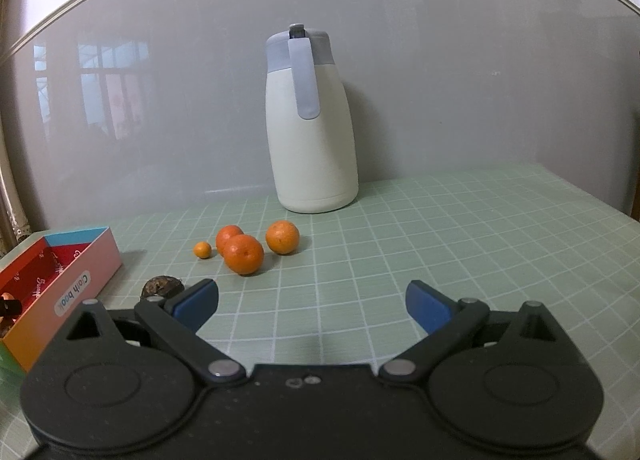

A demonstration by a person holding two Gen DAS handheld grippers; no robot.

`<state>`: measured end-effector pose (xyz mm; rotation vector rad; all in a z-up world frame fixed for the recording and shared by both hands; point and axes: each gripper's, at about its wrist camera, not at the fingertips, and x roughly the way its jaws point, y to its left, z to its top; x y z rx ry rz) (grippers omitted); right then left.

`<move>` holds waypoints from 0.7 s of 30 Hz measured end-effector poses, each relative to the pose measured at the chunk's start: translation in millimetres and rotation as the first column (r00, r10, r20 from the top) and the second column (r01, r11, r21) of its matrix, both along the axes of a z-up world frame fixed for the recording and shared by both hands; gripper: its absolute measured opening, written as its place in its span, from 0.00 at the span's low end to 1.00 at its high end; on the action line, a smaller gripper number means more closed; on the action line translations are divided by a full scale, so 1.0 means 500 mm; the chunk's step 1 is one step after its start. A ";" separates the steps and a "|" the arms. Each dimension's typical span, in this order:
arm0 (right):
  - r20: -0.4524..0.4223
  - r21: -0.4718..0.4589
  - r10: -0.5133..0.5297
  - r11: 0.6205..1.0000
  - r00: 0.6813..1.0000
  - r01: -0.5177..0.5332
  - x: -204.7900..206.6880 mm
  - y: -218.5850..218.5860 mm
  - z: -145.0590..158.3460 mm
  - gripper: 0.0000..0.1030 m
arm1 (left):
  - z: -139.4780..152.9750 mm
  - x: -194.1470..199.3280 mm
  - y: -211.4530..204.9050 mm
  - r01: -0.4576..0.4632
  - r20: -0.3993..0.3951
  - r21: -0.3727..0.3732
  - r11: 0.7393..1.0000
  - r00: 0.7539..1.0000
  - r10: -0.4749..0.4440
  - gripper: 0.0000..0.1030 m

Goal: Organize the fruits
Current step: 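Carry the carrot chunk with the left tool into the box and open, then lift the left tool away while the right tool reaches the dark brown dried fruit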

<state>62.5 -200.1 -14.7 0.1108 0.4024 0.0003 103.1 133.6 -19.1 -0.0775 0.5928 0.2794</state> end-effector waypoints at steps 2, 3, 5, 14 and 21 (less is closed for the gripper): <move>0.001 0.001 0.005 1.000 1.000 -0.005 0.001 0.002 0.000 0.98 | 0.001 -0.001 -0.002 0.003 -0.006 0.008 1.000 1.000 -0.002 0.41; 0.001 -0.001 0.006 1.000 1.000 -0.006 0.001 0.004 0.001 0.98 | 0.001 -0.002 -0.004 0.002 -0.004 0.019 1.000 1.000 -0.001 0.63; 0.001 -0.002 0.009 1.000 1.000 -0.009 0.000 0.007 0.001 0.98 | 0.004 -0.008 -0.008 -0.027 0.012 0.061 0.998 1.000 0.026 0.88; 0.000 -0.004 0.014 1.000 1.000 -0.014 0.002 0.013 0.001 0.98 | 0.023 -0.026 0.006 -0.041 0.047 0.045 0.998 0.998 0.039 0.88; -0.003 0.001 0.028 1.000 1.000 -0.028 0.006 0.025 0.001 0.98 | 0.035 -0.053 -0.004 -0.015 0.043 0.039 0.999 0.999 0.013 0.88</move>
